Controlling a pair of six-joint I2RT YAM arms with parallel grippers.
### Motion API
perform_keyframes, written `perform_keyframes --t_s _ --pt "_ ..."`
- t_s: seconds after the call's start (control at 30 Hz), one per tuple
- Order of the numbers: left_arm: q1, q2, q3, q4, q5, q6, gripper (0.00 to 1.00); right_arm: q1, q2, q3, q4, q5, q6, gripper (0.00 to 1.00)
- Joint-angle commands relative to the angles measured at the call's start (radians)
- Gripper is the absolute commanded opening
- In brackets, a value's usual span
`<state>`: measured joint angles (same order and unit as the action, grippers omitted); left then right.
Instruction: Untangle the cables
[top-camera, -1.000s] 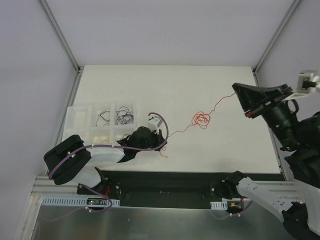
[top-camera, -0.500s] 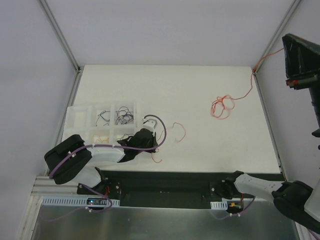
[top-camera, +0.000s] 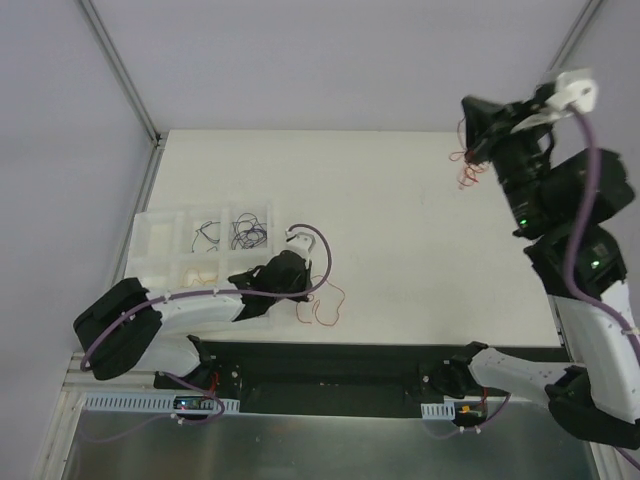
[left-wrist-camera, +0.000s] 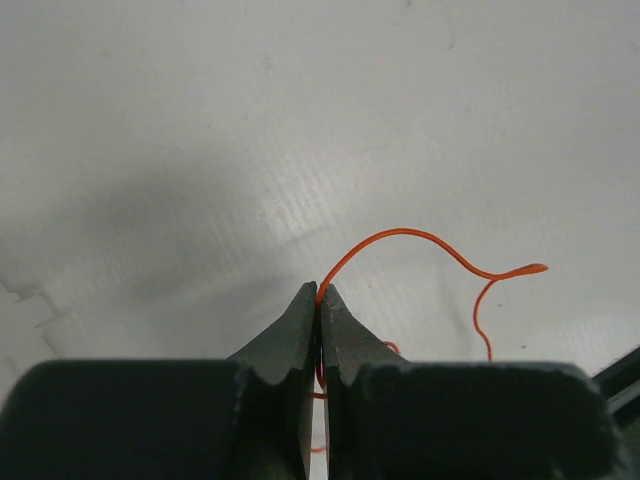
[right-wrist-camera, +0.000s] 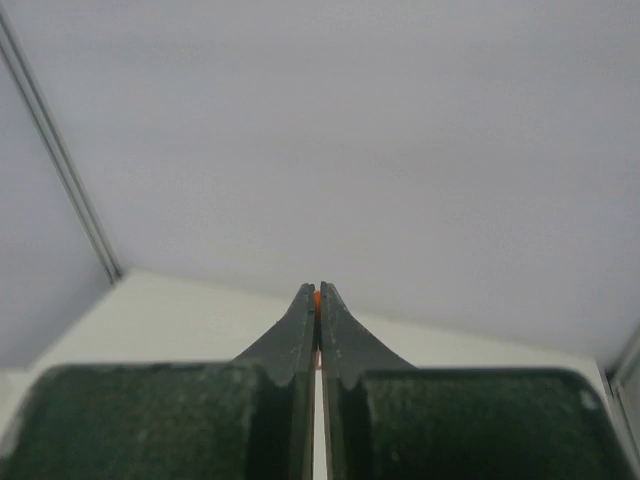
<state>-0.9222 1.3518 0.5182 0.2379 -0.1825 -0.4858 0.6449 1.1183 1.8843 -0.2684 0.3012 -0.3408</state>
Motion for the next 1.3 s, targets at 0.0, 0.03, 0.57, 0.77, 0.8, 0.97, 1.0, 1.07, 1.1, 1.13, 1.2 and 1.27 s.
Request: perform_keyframes --t_s 0.0,0.03,0.57,0.77,0.8,0.97,1.0,1.07,1.1,1.13,1.2,1.27 --pt "-0.003 -0.149 0.114 -0.103 0.020 0.073 0.00 -0.010 -0.205 -0.458 0.113 0.114 0.046 0.00" --pt "-0.004 -0.183 0.153 -0.138 0.021 0.084 0.00 -0.016 -0.234 -0.566 0.124 0.137 0.071 0.00" --pt "0.391 -0.433 0.695 -0.879 -0.136 0.160 0.00 -0.116 -0.425 -1.182 0.115 0.024 0.258 0.00" --pt "0.658 -0.367 0.812 -1.014 -0.388 0.171 0.00 -0.168 -0.417 -1.179 0.126 -0.049 0.253 0.00" --pt "0.710 -0.352 0.821 -1.011 -0.391 0.177 0.00 -0.178 -0.419 -1.182 0.130 -0.068 0.255 0.00" --pt "0.904 -0.243 0.861 -0.980 -0.472 0.158 0.00 -0.211 -0.443 -1.202 0.144 -0.132 0.273 0.00" --pt "0.914 -0.217 0.861 -0.964 -0.501 0.161 0.00 -0.214 -0.448 -1.202 0.144 -0.137 0.273 0.00" --pt "0.915 -0.163 0.853 -0.924 -0.596 0.176 0.00 -0.218 -0.462 -1.197 0.136 -0.151 0.275 0.00" --pt "0.937 -0.137 0.852 -0.908 -0.620 0.182 0.00 -0.218 -0.468 -1.194 0.132 -0.157 0.275 0.00" --pt "0.948 -0.106 0.853 -0.893 -0.639 0.187 0.00 -0.220 -0.475 -1.194 0.124 -0.158 0.275 0.00" --pt "0.971 -0.054 0.870 -0.885 -0.655 0.179 0.00 -0.220 -0.494 -1.200 0.121 -0.162 0.278 0.00" --pt "0.999 -0.004 0.864 -0.846 -0.679 0.191 0.00 -0.220 -0.499 -1.205 0.115 -0.166 0.283 0.00"
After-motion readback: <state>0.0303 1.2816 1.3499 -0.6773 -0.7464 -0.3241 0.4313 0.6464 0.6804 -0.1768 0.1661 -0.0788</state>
